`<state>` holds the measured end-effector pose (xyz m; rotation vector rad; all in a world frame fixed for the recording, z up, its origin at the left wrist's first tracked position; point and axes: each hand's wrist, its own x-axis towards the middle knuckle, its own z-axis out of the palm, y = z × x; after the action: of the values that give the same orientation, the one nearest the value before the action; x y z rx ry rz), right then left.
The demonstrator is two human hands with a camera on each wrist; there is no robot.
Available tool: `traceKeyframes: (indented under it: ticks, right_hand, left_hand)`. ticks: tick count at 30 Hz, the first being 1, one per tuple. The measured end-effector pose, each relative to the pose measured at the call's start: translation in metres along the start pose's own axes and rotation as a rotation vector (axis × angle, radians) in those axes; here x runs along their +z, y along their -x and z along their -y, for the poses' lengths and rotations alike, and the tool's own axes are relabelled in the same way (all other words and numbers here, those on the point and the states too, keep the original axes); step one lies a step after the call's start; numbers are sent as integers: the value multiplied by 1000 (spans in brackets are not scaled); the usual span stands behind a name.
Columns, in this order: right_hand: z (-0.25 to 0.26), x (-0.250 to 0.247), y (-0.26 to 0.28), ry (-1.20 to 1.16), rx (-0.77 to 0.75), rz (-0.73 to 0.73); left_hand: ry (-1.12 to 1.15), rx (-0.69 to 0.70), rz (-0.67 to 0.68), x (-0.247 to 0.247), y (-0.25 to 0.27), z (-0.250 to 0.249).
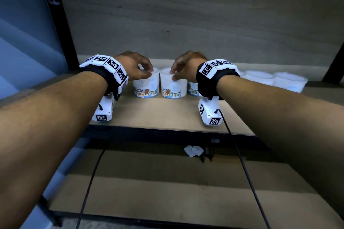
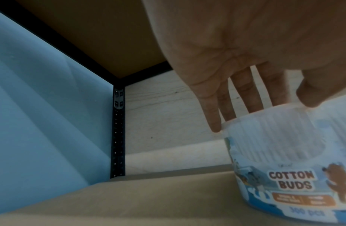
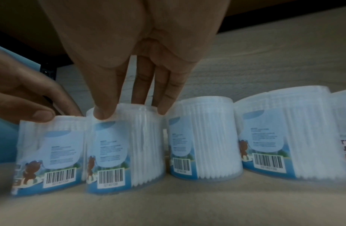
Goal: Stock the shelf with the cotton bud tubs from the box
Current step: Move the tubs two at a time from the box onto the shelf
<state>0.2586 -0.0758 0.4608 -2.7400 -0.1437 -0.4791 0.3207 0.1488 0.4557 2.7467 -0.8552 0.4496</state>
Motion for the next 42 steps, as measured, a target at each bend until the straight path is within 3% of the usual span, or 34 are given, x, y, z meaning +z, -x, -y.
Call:
traceKeyframes:
  ticks: [10, 16, 29, 38, 42]
  right_hand:
    - [-1, 10, -15, 46, 67, -32]
    - [-2, 7, -8, 67, 24, -10]
    - [0, -56, 70, 138, -61, -15]
    - [-11, -91, 145, 198, 16, 52]
    - [-26, -99, 179, 157, 117, 173]
  left_hand:
    - [-4, -19, 7, 4, -6, -3]
    - [-70, -33, 32, 5, 0, -9]
    - [-62, 58, 115, -27, 41, -66]
    - [-19, 161, 103, -22, 74, -148]
    - [-2, 212, 93, -11, 89, -185]
